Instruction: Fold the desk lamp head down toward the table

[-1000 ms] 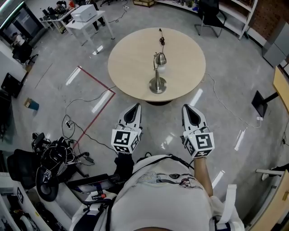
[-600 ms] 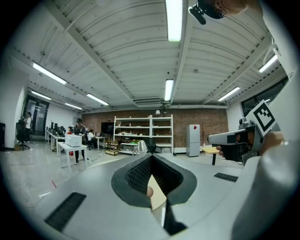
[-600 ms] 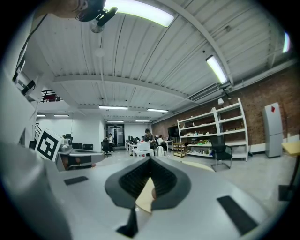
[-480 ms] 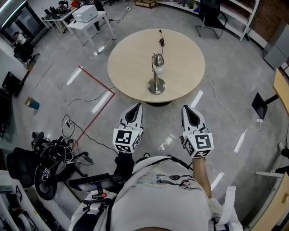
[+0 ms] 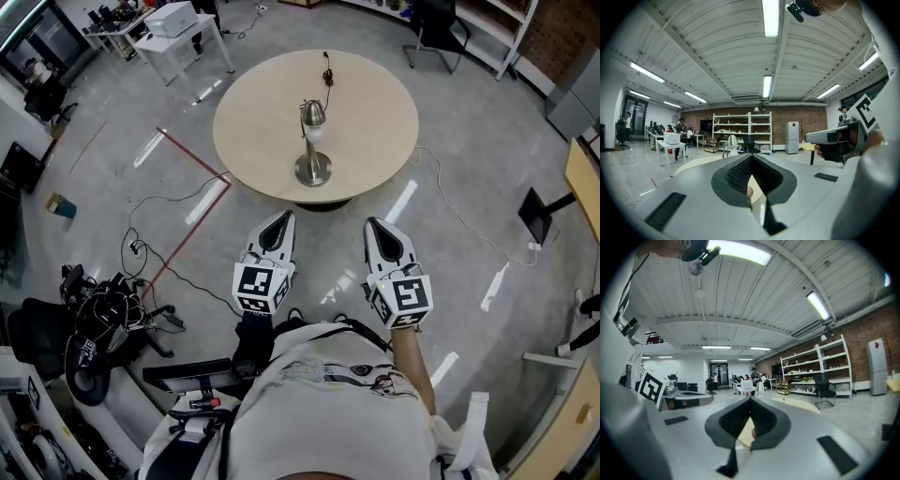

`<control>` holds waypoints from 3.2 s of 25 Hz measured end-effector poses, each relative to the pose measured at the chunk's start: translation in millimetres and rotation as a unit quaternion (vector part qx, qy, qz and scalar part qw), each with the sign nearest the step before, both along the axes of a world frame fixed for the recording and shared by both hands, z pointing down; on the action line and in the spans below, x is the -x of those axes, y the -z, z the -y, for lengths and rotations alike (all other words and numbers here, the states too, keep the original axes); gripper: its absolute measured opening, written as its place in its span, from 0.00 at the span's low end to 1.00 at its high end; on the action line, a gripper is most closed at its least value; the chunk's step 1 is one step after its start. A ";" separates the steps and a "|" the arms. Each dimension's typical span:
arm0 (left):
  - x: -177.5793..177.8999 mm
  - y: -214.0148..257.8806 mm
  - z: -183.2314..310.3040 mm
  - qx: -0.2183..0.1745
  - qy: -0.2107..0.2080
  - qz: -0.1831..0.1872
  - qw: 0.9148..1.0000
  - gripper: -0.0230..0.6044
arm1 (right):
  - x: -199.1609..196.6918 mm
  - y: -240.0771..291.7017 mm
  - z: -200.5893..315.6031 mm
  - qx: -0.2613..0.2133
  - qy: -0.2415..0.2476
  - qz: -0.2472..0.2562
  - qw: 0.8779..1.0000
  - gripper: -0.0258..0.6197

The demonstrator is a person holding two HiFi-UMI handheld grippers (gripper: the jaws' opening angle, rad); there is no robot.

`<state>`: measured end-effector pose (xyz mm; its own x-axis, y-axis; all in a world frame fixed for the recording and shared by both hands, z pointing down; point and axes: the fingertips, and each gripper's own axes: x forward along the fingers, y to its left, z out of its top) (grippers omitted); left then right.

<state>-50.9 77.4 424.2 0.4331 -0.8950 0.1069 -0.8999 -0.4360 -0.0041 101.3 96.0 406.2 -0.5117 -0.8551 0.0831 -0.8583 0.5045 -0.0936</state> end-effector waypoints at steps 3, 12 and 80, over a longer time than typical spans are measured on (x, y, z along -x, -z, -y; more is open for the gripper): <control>-10.0 -8.8 -5.6 0.008 0.001 0.002 1.000 0.04 | -3.5 -7.8 -1.8 0.009 0.008 0.000 1.000 0.04; -6.2 -14.1 16.2 0.016 0.005 0.002 1.000 0.04 | 7.4 -17.8 24.6 0.023 0.021 0.005 1.000 0.04; 64.9 -32.1 251.9 0.071 0.010 0.005 0.997 0.04 | 128.2 -23.7 280.7 0.098 0.079 -0.082 0.989 0.41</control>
<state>-115.8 -174.5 456.3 0.4145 -0.8786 0.2372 -0.9083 -0.4155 0.0480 -26.9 -184.8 429.9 -0.6034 -0.7250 0.3322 -0.7822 0.6191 -0.0695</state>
